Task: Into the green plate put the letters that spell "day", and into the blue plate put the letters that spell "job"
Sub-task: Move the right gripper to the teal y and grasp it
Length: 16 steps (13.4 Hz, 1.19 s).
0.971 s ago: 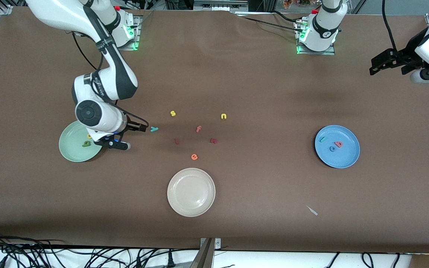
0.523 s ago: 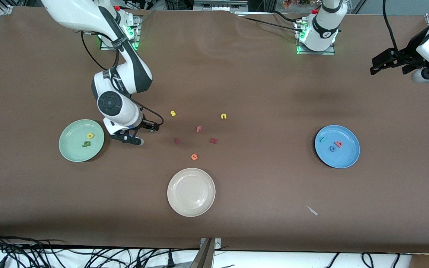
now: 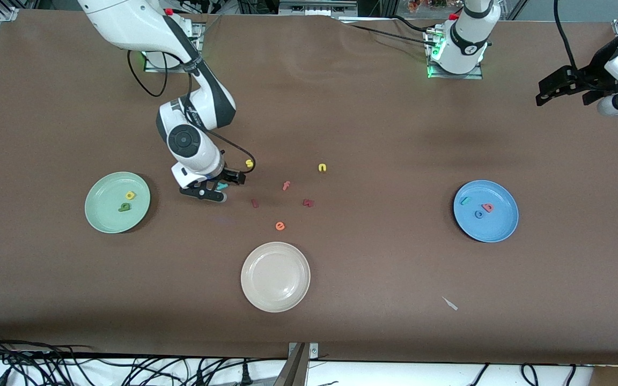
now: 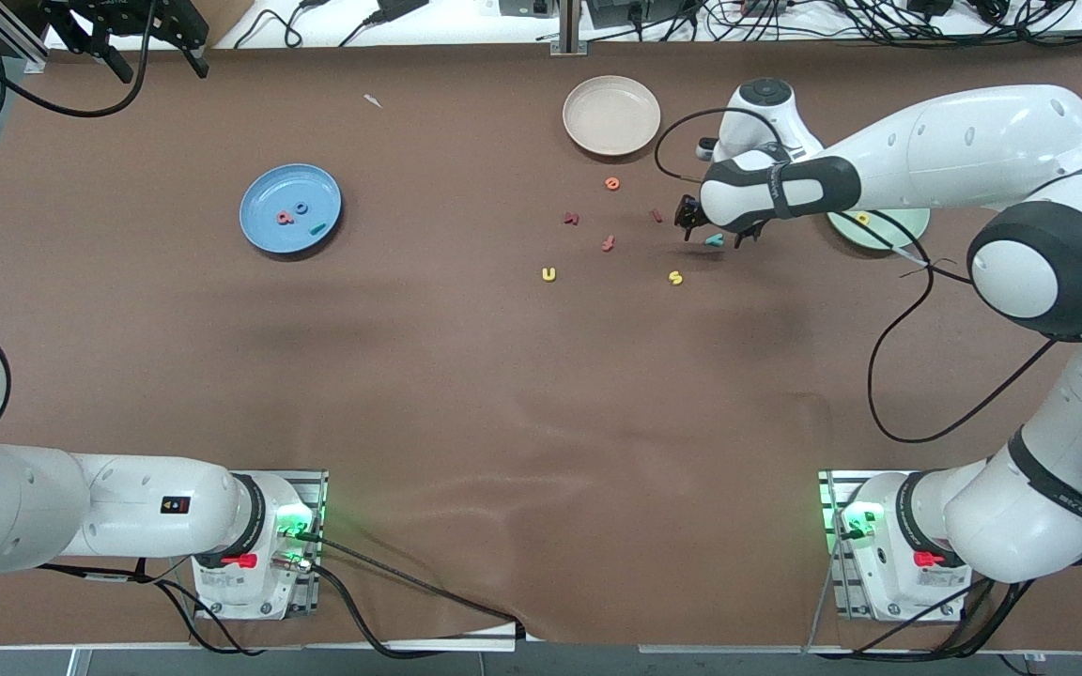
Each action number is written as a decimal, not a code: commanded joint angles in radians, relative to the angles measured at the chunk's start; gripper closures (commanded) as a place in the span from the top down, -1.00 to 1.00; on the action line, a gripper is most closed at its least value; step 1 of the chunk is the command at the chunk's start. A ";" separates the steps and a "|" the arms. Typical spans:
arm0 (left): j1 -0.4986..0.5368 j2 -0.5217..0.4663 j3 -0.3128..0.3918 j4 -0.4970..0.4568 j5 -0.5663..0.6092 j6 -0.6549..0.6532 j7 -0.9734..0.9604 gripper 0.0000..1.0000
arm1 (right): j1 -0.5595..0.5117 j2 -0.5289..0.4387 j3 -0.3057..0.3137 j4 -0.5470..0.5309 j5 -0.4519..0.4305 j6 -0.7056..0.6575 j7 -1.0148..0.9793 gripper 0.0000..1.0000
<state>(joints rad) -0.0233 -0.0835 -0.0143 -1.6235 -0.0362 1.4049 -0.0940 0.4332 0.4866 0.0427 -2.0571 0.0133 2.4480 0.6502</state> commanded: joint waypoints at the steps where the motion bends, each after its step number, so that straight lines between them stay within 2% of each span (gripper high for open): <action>1: -0.007 0.021 -0.003 0.034 0.038 -0.027 -0.003 1.00 | 0.002 0.001 -0.012 -0.009 -0.003 0.026 -0.001 1.00; 6: -0.009 0.022 -0.003 0.036 0.036 -0.015 -0.007 1.00 | -0.007 0.009 -0.017 -0.009 -0.003 0.048 -0.038 0.89; 9: -0.009 0.027 -0.003 0.036 0.032 -0.015 -0.009 1.00 | -0.007 0.016 -0.018 -0.012 -0.003 0.060 -0.038 0.68; 16: -0.004 0.028 0.000 0.037 0.036 -0.015 -0.009 1.00 | -0.010 0.020 -0.018 -0.026 -0.003 0.088 -0.043 0.34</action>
<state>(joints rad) -0.0238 -0.0713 -0.0142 -1.6202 -0.0362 1.4035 -0.0944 0.4316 0.5139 0.0221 -2.0668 0.0127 2.5117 0.6239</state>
